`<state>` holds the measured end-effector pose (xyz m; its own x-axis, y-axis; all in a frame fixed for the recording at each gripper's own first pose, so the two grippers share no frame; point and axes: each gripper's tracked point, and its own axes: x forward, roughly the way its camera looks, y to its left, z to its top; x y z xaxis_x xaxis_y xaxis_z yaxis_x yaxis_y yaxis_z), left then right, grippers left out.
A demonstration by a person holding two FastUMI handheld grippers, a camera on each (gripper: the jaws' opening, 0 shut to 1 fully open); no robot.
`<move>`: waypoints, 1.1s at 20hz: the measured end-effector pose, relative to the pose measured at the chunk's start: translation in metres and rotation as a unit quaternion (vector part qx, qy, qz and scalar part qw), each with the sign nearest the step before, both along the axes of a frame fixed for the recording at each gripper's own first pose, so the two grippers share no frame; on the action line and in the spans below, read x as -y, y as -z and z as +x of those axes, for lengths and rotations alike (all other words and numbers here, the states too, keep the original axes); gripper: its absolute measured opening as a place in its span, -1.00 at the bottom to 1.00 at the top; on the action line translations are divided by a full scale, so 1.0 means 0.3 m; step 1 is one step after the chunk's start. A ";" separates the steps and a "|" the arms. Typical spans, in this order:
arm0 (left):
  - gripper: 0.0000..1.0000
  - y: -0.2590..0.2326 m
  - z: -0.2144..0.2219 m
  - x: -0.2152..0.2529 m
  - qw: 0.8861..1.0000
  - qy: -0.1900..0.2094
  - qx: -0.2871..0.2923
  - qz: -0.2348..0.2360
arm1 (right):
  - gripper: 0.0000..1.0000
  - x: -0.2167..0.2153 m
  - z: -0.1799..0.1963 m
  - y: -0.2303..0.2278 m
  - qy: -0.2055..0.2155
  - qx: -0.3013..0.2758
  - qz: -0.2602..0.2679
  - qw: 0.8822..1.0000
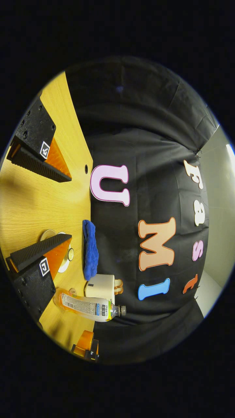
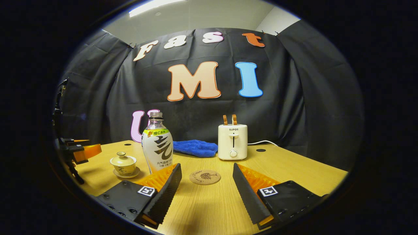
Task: Open the teacup lid with one hand, grasp the water bottle and pour water into the teacup with the other hand; after pouring, place the water bottle on the coaster and then close the teacup lid.
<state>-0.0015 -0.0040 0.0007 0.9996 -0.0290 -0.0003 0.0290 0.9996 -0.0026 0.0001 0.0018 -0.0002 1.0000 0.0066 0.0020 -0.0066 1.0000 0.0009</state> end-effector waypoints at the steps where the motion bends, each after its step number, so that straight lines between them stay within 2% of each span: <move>1: 0.85 0.000 -0.001 0.001 1.000 0.001 0.000 0.000 | 0.98 0.001 0.000 -0.001 0.000 0.000 0.000 1.000; 2: 0.89 0.001 -0.001 0.004 1.000 0.003 0.000 0.000 | 0.92 -0.001 0.001 0.001 0.000 0.000 0.000 1.000; 3: 0.86 0.000 -0.001 0.008 1.000 0.006 0.000 0.000 | 0.97 0.000 0.002 0.000 0.000 0.000 0.000 1.000; 4: 0.86 0.000 0.000 0.012 1.000 0.011 0.000 0.000 | 0.92 -0.001 0.001 0.001 0.000 0.000 0.000 1.000; 7: 0.86 0.000 0.004 0.040 1.000 0.028 0.001 0.000 | 0.97 -0.001 0.001 0.000 0.000 0.000 0.000 1.000; 9: 0.85 -0.002 0.003 0.065 0.999 0.048 0.002 -0.001 | 0.92 0.000 0.001 0.000 0.000 0.000 0.000 1.000; 13: 0.85 -0.002 0.002 0.121 0.996 0.092 0.003 -0.001 | 0.97 0.000 0.000 0.000 0.000 0.000 0.000 1.000; 22: 0.85 -0.002 0.052 0.233 0.987 0.162 0.004 -0.002 | 0.97 0.001 -0.001 -0.001 0.000 0.000 0.000 1.000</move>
